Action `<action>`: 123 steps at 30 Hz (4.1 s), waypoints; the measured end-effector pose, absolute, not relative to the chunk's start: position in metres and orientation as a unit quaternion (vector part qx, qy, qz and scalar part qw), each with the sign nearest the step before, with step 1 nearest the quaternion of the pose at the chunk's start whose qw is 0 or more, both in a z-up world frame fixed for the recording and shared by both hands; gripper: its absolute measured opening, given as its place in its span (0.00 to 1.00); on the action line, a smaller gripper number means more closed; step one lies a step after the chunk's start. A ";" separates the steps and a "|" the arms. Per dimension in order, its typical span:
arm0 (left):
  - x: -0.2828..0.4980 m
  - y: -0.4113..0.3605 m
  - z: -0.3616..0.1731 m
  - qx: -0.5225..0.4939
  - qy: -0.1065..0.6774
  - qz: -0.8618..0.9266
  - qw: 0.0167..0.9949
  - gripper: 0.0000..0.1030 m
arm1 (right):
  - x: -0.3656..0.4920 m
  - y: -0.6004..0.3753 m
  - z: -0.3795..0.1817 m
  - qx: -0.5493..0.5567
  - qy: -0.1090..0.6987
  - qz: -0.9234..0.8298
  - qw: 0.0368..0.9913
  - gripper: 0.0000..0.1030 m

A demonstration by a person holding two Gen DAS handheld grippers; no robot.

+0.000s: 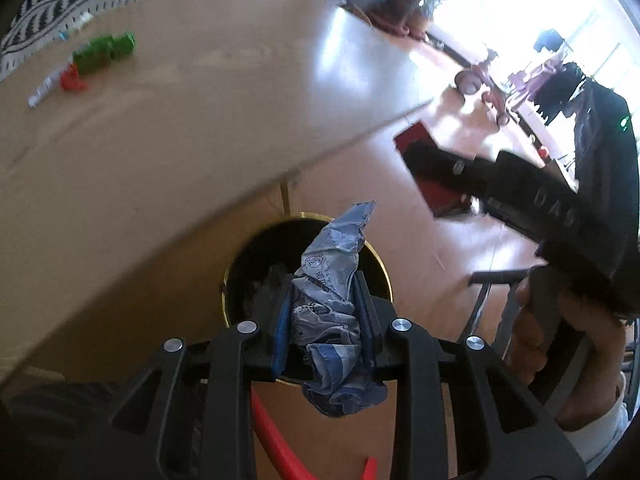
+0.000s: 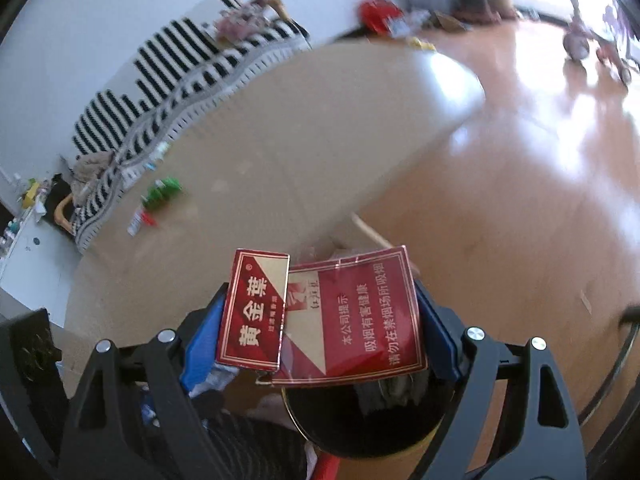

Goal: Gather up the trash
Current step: 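Carry the foil wrapper and red pack over the black bin with both tools, then open both tools to drop the foil wrapper and red pack into the bin, then return both tools to the table toward the white strip and green box, then grasp the white printed strip with the left tool while the right tool grasps the green box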

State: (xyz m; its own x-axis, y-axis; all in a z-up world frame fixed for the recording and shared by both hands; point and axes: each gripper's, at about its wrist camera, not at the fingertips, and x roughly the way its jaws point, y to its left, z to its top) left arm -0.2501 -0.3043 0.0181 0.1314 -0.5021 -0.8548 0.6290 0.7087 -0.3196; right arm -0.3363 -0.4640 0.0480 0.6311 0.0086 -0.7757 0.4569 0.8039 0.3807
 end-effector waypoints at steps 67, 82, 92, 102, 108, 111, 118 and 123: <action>-0.061 -0.152 0.069 0.041 0.474 -0.176 0.862 0.94 | -0.191 -0.379 0.068 0.084 0.432 -0.056 0.896 0.94; 0.028 -0.173 0.029 0.116 0.465 -0.202 0.854 0.94 | -0.046 -0.341 0.039 -0.042 0.462 0.053 0.884 0.95; 0.052 -0.185 0.027 0.156 0.428 -0.287 0.842 0.95 | 0.015 -0.325 0.039 -0.103 0.473 0.168 0.859 0.95; 0.056 -0.196 0.028 0.170 0.431 -0.307 0.832 0.94 | 0.036 -0.311 0.042 -0.134 0.489 0.184 0.842 0.94; 0.048 -0.200 0.032 0.183 0.429 -0.328 0.821 0.83 | 0.035 -0.303 0.048 -0.167 0.479 0.186 0.842 0.81; 0.049 -0.202 0.034 0.185 0.429 -0.331 0.820 0.74 | 0.035 -0.295 0.049 -0.184 0.478 0.195 0.837 0.77; 0.057 -0.197 0.040 0.166 0.433 -0.314 0.828 0.11 | 0.035 -0.284 0.049 -0.152 0.513 0.224 0.814 0.36; 0.051 -0.192 0.043 0.146 0.457 -0.310 0.821 0.09 | 0.027 -0.285 0.054 -0.132 0.519 0.194 0.822 0.35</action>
State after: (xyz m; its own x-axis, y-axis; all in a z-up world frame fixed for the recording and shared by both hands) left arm 0.0507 -0.1920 0.0429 0.3902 -0.3754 -0.8407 0.6429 0.7647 -0.0431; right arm 0.0271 -0.2852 0.0543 0.3853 0.1820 -0.9047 -0.4553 0.8902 -0.0148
